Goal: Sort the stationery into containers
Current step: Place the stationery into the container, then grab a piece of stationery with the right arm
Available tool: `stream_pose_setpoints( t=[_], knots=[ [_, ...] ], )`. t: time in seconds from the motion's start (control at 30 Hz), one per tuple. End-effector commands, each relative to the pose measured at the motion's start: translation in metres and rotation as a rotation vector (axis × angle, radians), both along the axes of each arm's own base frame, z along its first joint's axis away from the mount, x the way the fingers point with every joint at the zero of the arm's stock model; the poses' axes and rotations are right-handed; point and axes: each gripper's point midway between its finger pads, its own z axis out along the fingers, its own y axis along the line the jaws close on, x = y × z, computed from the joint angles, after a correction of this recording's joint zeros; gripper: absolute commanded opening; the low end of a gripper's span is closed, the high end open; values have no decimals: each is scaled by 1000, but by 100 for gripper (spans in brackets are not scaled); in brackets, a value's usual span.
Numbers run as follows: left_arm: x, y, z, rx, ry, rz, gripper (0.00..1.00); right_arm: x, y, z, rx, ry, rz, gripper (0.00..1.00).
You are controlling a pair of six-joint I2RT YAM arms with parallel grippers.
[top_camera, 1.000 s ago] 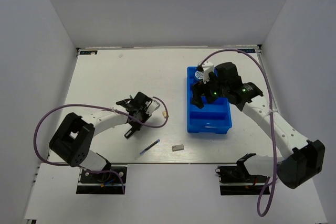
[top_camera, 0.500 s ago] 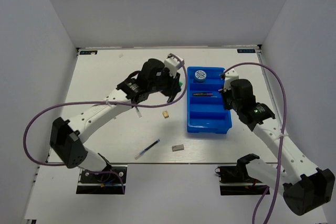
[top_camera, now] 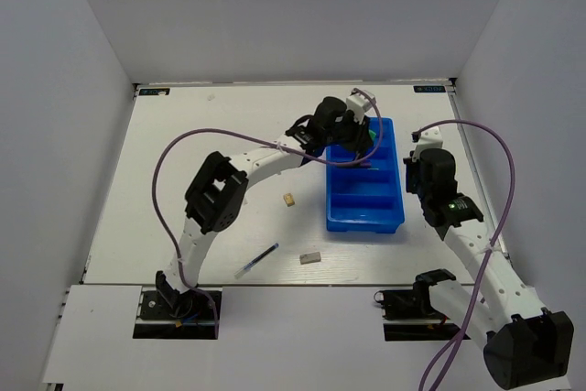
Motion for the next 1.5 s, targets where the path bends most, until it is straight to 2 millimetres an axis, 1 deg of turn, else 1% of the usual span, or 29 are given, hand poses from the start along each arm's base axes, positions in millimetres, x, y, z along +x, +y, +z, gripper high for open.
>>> stream_pose_setpoints(
  t=[0.0,0.03,0.13,0.27,0.33,0.37,0.43,0.47,0.5,0.73,0.77,0.8,0.87,0.97,1.0,1.03,1.07,1.1,1.13,1.17,1.2,1.23,1.27,1.3,1.33,1.37,1.4,1.43,1.47],
  knots=[
    [9,-18,58,-78,-129,-66,0,8,-2,13,36,-67,-18,0],
    [13,-23,46,-61,-131,-75,0,8,-2,13,35,-65,-17,0],
    [19,-26,28,-16,-138,-75,0,7,-1,10,40,-55,-9,0],
    [19,-22,2,57,-138,-84,0,8,-1,11,38,-58,-12,0],
    [20,-19,-13,89,-131,-69,7,8,-2,11,38,-58,-12,0],
    [19,-16,-22,109,-127,-62,14,8,-1,9,37,-50,-7,0],
    [21,-14,-26,120,-142,-46,17,7,0,8,40,-44,1,0],
    [22,-13,-31,134,-142,-30,25,7,-1,8,41,-43,-4,0],
    [24,-11,-31,138,-145,-16,33,7,-1,8,44,-44,-6,0],
    [29,-8,-25,179,-210,-16,39,7,-1,5,66,-28,2,0],
    [29,-6,-25,190,-208,-14,43,6,-1,4,67,-26,3,0],
    [28,-4,-23,190,-208,-16,56,6,0,4,68,-26,6,0],
    [23,0,-28,207,-198,-25,64,6,-3,4,71,-26,-4,0],
    [14,5,-25,209,-191,-36,76,6,-6,2,73,-22,-15,0],
    [13,6,-17,198,-201,-38,78,6,-6,2,74,-21,-12,0],
    [10,5,-8,188,-214,-41,78,6,-6,3,76,-26,-9,0],
    [8,8,-9,193,-210,-41,78,6,-7,3,79,-25,-12,1],
    [3,7,16,153,-247,-41,75,5,-6,4,80,-28,-3,3],
    [-1,8,20,148,-255,-40,70,4,-4,6,84,-34,12,9],
    [-5,8,31,128,-273,-40,60,4,-3,8,87,-37,22,15],
    [-9,9,59,82,-321,-29,45,0,8,5,112,-14,86,35],
    [-20,10,81,64,-355,-21,12,-2,13,5,106,-7,129,48],
    [-22,16,92,73,-368,18,0,-2,20,8,113,-2,174,57],
    [-35,26,104,70,-378,32,0,-6,24,4,103,25,215,62],
    [-43,38,133,45,-416,74,0,-15,50,5,162,53,364,62],
    [-45,53,132,65,-388,141,0,-18,56,0,158,84,411,56],
    [-55,73,145,55,-382,178,0,-23,68,4,180,89,482,25],
    [-59,108,140,121,-355,279,0,-29,78,9,211,101,546,7],
    [-62,125,137,94,-271,363,1,-31,90,5,239,135,613,0]
  ],
)
